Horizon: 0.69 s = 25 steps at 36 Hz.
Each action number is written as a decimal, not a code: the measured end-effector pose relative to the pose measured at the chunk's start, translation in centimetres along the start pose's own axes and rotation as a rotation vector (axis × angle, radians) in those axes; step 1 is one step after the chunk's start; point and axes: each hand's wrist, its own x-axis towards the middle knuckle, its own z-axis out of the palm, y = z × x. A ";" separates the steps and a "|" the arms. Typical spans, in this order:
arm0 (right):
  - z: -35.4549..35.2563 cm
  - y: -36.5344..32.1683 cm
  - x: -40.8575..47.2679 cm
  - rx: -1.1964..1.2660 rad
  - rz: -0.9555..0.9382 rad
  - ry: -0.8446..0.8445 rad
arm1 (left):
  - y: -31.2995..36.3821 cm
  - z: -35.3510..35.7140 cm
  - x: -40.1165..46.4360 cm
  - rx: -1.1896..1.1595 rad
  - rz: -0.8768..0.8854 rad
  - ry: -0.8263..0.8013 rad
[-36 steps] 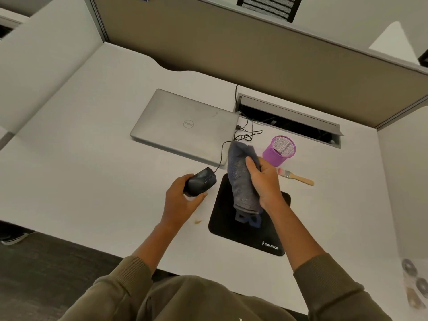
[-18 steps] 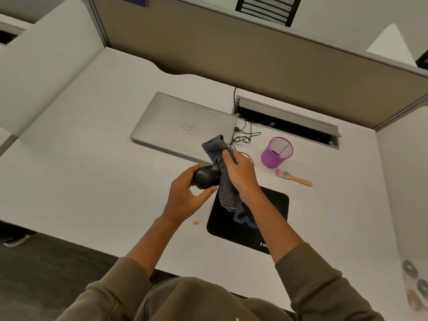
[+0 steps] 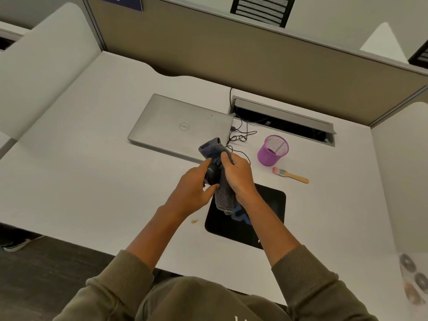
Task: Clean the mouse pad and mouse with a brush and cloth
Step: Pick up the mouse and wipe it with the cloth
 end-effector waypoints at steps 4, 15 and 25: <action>-0.1 -0.2 -0.4 0.041 0.028 0.018 | 0.7 0.2 0.1 0.063 -0.029 -0.026; -0.3 -0.7 -1.4 0.166 0.126 0.044 | 3.1 0.3 0.1 0.236 -0.033 -0.104; -1.0 -1.2 -1.2 0.173 0.287 0.103 | 4.3 0.9 0.2 0.499 0.000 -0.164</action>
